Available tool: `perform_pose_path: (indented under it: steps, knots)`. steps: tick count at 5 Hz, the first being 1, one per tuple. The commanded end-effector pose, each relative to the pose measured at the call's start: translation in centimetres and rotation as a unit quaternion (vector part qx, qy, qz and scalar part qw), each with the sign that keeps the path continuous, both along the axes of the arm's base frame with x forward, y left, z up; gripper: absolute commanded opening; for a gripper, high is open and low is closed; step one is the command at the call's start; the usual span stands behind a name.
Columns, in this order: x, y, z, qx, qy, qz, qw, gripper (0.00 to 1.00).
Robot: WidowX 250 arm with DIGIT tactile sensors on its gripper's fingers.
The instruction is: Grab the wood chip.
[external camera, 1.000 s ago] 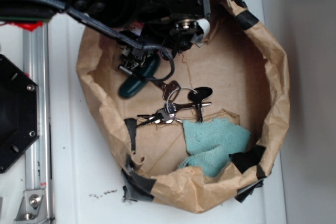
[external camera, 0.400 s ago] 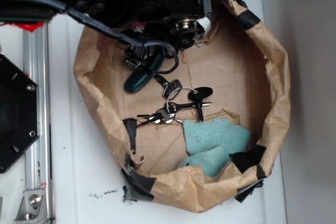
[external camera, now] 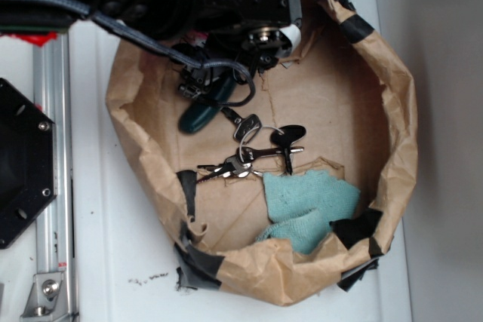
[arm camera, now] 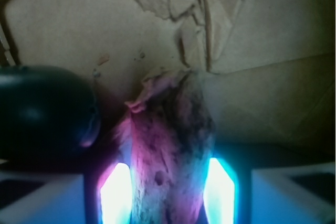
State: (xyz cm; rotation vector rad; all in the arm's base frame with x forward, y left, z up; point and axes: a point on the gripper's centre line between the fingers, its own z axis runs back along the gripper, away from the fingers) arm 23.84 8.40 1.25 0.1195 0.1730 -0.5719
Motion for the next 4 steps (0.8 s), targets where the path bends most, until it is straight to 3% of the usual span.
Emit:
perform_pose_path:
  steps: [1,3,4]
  knots:
    - [2.0,-4.8,10.1,-0.071,-0.136,0.060,0.986,0.00]
    - [4.3,-6.9,17.8,-0.056,-0.121,0.116,0.984,0.00]
    - [5.0,-7.6,16.2,-0.043,-0.109,0.114,0.987,0.00]
